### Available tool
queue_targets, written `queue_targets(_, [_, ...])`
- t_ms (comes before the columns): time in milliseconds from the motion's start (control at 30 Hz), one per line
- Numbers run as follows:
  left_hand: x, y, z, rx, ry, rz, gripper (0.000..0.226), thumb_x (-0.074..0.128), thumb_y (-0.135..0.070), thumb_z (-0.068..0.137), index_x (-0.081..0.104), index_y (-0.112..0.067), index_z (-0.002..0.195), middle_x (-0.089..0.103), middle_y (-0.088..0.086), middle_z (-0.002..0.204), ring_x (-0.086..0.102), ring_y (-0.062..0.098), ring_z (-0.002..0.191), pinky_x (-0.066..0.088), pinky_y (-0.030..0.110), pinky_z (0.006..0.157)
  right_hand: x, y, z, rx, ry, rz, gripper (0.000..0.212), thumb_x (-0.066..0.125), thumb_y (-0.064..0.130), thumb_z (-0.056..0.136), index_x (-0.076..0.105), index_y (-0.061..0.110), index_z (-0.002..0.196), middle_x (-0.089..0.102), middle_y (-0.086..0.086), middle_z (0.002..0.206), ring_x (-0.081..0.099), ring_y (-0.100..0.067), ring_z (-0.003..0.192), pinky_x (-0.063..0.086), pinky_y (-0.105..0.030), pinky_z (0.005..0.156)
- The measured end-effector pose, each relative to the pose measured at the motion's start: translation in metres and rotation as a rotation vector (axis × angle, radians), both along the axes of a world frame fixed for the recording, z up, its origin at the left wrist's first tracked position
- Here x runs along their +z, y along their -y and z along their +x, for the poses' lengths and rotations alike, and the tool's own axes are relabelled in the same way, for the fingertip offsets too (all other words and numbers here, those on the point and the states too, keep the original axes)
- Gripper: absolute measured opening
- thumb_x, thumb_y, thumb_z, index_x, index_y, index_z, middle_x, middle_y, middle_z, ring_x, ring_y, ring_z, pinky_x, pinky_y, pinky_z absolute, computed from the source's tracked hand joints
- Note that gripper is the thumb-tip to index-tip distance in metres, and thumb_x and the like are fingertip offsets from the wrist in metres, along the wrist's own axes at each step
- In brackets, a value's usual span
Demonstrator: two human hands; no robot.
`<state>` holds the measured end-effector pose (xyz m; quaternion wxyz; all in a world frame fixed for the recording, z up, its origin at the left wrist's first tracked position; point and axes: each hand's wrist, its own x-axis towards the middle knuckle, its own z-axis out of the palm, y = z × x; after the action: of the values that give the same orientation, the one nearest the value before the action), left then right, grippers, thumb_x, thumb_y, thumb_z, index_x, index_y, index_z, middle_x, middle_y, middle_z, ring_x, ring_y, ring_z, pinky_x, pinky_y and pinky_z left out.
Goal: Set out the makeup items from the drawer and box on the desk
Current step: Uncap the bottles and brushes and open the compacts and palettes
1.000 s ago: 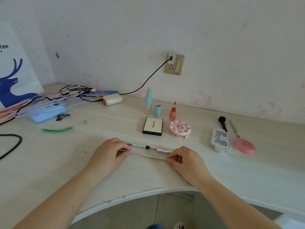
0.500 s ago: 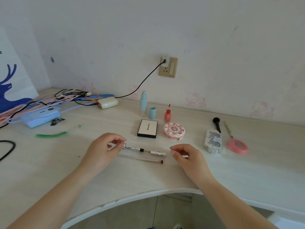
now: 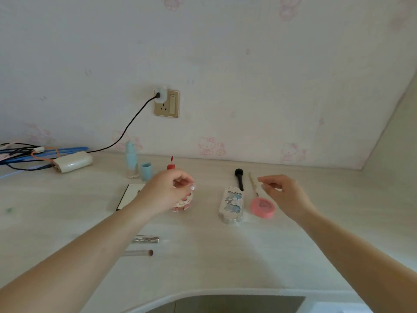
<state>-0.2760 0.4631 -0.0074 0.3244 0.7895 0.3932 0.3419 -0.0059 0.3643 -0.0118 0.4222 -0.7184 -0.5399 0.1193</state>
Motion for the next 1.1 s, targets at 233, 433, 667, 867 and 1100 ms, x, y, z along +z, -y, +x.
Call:
queue_targets(233, [-0.012, -0.04, 0.096, -0.092, -0.184, -0.047, 0.007, 0.066, -0.022, 0.084, 0.066, -0.029, 0.085, 0.066, -0.013, 0.089, 0.063, 0.009, 0.086, 0.047, 0.019, 0.076, -0.001, -0.047, 0.046, 0.013, 0.315, -0.181, 0.027, 0.056, 0.019, 0.091, 0.065, 0.025, 0.116, 0.058, 0.005, 0.119, 0.056, -0.01, 0.105, 0.035, -0.02, 0.084])
queue_targets(433, [-0.015, -0.078, 0.161, -0.137, -0.58, 0.0, 0.027, 0.061, -0.035, 0.087, 0.07, -0.014, 0.103, 0.069, 0.002, 0.106, 0.063, 0.02, 0.101, 0.049, 0.031, 0.089, -0.014, -0.096, 0.068, 0.093, 0.542, -0.303, 0.035, 0.05, 0.017, 0.093, 0.057, 0.025, 0.126, 0.05, 0.001, 0.132, 0.048, -0.017, 0.122, 0.037, -0.029, 0.102])
queue_targets(667, [-0.028, -0.097, 0.207, -0.08, -0.853, 0.066, 0.051, 0.05, -0.066, 0.079, 0.06, -0.017, 0.077, 0.057, 0.006, 0.074, 0.062, 0.025, 0.092, 0.045, 0.032, 0.076, -0.028, -0.14, 0.071, 0.247, 0.741, -0.419, 0.055, 0.043, 0.004, 0.09, 0.042, 0.029, 0.14, 0.031, -0.007, 0.149, 0.03, -0.027, 0.137, 0.032, -0.039, 0.109])
queue_targets(867, [-0.033, -0.111, 0.212, -0.132, -0.92, 0.197, 0.033, 0.059, -0.045, 0.08, 0.051, -0.018, 0.064, 0.047, -0.003, 0.062, 0.052, 0.024, 0.074, 0.041, 0.029, 0.064, -0.038, -0.157, 0.076, 0.32, 0.831, -0.435, 0.036, 0.047, 0.019, 0.092, 0.055, 0.027, 0.125, 0.046, -0.007, 0.135, 0.04, -0.03, 0.128, 0.039, -0.039, 0.101])
queue_targets(1100, [-0.025, -0.123, 0.17, -0.098, -0.748, 0.215, 0.022, 0.06, -0.04, 0.085, 0.061, -0.02, 0.095, 0.064, 0.0, 0.099, 0.058, 0.021, 0.094, 0.045, 0.032, 0.078, -0.031, -0.15, 0.066, 0.239, 0.686, -0.321, 0.027, 0.051, 0.03, 0.092, 0.057, 0.026, 0.119, 0.059, -0.002, 0.114, 0.054, -0.022, 0.108, 0.043, -0.036, 0.089])
